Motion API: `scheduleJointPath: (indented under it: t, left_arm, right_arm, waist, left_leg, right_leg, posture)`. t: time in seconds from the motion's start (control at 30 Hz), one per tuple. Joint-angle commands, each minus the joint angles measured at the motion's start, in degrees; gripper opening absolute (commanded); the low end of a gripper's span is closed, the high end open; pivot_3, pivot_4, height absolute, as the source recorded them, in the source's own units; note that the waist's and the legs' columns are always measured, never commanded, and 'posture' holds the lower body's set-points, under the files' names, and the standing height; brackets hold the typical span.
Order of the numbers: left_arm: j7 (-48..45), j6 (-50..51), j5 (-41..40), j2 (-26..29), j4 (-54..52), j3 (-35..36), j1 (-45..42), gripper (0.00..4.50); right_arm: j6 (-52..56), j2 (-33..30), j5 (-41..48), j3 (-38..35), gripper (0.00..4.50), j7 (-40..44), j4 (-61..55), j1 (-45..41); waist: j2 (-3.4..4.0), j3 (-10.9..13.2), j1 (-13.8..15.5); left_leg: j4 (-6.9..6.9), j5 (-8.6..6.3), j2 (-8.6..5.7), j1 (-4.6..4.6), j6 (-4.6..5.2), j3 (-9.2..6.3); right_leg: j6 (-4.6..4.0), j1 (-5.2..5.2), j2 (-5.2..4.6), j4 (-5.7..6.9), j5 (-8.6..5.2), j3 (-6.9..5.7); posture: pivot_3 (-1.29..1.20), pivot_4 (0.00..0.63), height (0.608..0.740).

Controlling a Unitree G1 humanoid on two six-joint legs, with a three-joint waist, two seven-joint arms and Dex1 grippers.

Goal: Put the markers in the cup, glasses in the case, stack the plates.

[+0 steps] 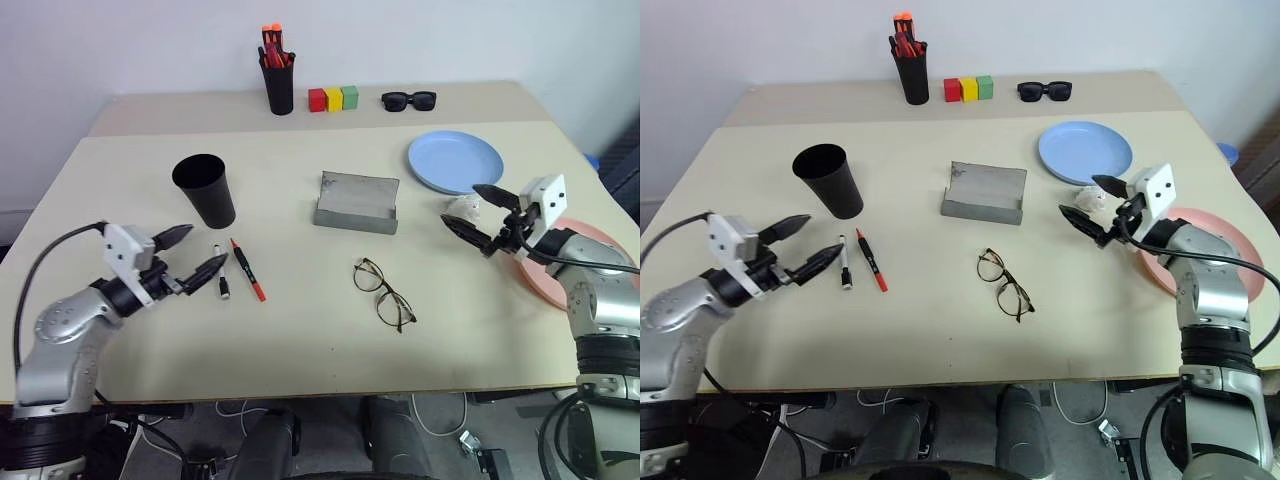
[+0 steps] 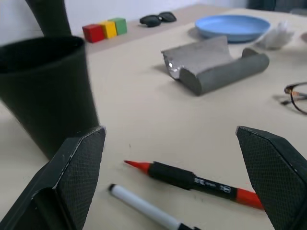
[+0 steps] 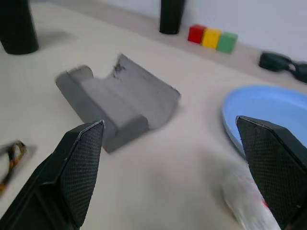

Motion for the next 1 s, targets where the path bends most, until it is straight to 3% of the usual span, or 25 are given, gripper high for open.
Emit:
scheduleJointPath:
  t: [0.03, 0.2, 0.27, 0.37, 0.47, 0.53, 0.63, 0.9, 1.0]
  left_arm:
    - [1.41, 5.09, -3.92, 2.31, -0.93, 5.24, 0.07, 4.50]
    - [6.85, 18.71, -11.32, 5.39, -6.83, 9.32, -0.39, 4.50]
    - [13.34, 28.61, -15.47, 6.69, -11.02, 10.40, -0.78, 4.50]
    - [24.20, 40.10, -13.65, 8.96, -19.34, 9.96, 1.85, 4.50]
    - [37.55, 55.17, -27.11, 3.80, -20.71, 13.49, -3.73, 4.50]
    - [42.62, 65.31, -26.80, 5.07, -23.78, 11.78, -7.52, 4.50]
    - [51.79, 76.87, -24.66, -0.84, -23.97, 12.25, -14.95, 4.50]
    - [72.79, 79.04, -33.85, -13.21, -20.91, 13.34, -16.57, 4.50]
    - [76.86, 79.04, -37.48, -14.43, -19.49, 12.11, -17.82, 4.50]
  right_arm:
    - [3.75, 0.80, 2.33, 1.33, 4.47, -1.37, -10.34, 1.62]
    - [15.53, -0.24, 4.65, 4.49, 4.47, -4.79, -23.07, 2.13]
    - [17.87, -0.96, 5.18, 5.47, 4.47, -4.10, -24.49, 1.56]
    - [17.94, 1.11, 5.47, 6.49, 4.47, -4.97, -25.09, 0.49]
    - [16.53, 2.82, 4.62, 7.44, 4.47, -5.47, -24.71, 0.82]
    - [15.38, 3.42, 3.94, 7.97, 4.47, -5.31, -24.50, 1.13]
    - [15.25, 4.09, 5.15, 7.92, 4.47, -4.49, -24.16, 0.50]
    - [14.46, 5.09, 5.80, 8.02, 4.47, -3.52, -23.65, 0.26]
    - [14.61, 5.21, 6.07, 7.76, 4.47, -3.55, -24.13, 1.13]
  waist:
    - [0.00, 0.00, 0.20]
    - [-0.04, 0.03, 0.43]
    - [-0.13, 0.06, 0.53]
    - [-0.16, 0.06, 0.29]
    - [-0.13, 0.06, 0.29]
    - [-0.37, 0.16, 0.38]
    - [-0.40, 0.17, 0.57]
    - [-0.43, 0.16, 0.36]
    - [-0.52, 0.17, 0.63]
  left_leg:
    - [-0.02, 0.00, 0.01, 0.00, 0.00, -0.01]
    - [0.00, 0.00, 0.00, -0.03, 0.00, -0.02]
    - [0.03, 0.00, 0.00, -0.06, 0.00, -0.05]
    - [0.02, 0.00, 0.00, -0.04, 0.00, -0.08]
    - [-0.02, -0.01, 0.01, 0.01, 0.01, -0.05]
    - [-0.01, 0.00, 0.01, 0.03, 0.00, -0.11]
    - [0.04, 0.02, -0.02, -0.01, -0.05, -0.20]
    - [-0.01, 0.09, 0.00, -0.02, -0.20, -0.18]
    - [0.00, 0.12, -0.02, -0.06, -0.25, -0.16]
  right_leg:
    - [0.00, 0.00, 0.00, 0.00, 0.00, -0.01]
    - [0.00, 0.00, -0.02, -0.03, 0.00, 0.01]
    - [0.00, 0.01, -0.02, -0.03, 0.00, 0.00]
    - [0.01, 0.04, -0.02, -0.03, -0.01, 0.01]
    - [0.01, 0.03, 0.01, -0.02, -0.01, 0.00]
    - [0.02, 0.03, 0.04, 0.06, -0.01, -0.02]
    - [0.01, 0.03, 0.10, 0.11, 0.00, -0.04]
    - [0.03, -0.09, 0.10, 0.07, 0.06, 0.06]
    - [0.03, -0.08, 0.08, 0.05, 0.06, 0.07]
  posture:
    - [0.00, 0.150, 0.740]
    - [0.00, 0.150, 0.740]
    - [0.00, 0.150, 0.740]
    - [0.00, 0.150, 0.740]
    - [0.00, 0.150, 0.740]
    - [0.00, 0.150, 0.740]
    - [0.00, 0.150, 0.740]
    - [0.00, 0.150, 0.740]
    - [0.00, 0.150, 0.740]
